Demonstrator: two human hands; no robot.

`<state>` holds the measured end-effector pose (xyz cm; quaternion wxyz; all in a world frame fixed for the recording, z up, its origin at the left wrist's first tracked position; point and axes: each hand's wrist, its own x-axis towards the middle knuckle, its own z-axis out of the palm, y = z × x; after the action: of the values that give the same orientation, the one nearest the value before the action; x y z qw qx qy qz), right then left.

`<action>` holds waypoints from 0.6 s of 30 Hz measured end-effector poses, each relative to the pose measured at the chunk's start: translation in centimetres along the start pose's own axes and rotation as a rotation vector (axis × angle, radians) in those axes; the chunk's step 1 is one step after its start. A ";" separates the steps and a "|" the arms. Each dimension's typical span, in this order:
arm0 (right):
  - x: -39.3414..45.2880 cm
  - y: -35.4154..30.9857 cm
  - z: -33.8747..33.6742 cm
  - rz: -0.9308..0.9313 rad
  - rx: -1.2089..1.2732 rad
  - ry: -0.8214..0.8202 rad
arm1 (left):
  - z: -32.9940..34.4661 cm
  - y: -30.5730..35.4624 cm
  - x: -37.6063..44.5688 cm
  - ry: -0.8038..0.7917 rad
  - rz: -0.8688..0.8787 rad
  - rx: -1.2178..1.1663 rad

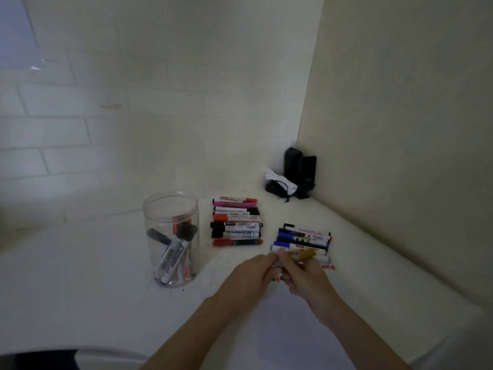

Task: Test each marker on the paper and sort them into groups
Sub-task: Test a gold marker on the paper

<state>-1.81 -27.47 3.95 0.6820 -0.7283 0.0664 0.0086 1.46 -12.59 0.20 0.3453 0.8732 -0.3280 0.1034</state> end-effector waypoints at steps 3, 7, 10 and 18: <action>-0.3 0.5 0.0 -0.033 -0.010 0.000 | -0.3 0.2 -0.1 -0.040 0.011 -0.047; -0.3 0.5 -0.3 -0.089 0.002 -0.014 | -0.6 0.8 -0.1 -0.048 0.016 -0.100; -0.3 0.6 -0.9 -0.128 -0.050 -0.022 | -0.5 0.9 0.0 -0.036 0.013 -0.166; 0.8 -0.1 -5.4 -0.024 0.194 0.116 | -0.8 -0.9 0.1 -0.106 -0.253 0.052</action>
<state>-1.43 -32.88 4.30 0.7445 -0.6587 0.0975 -0.0484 2.11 -11.57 0.37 0.3151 0.9205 -0.2301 0.0210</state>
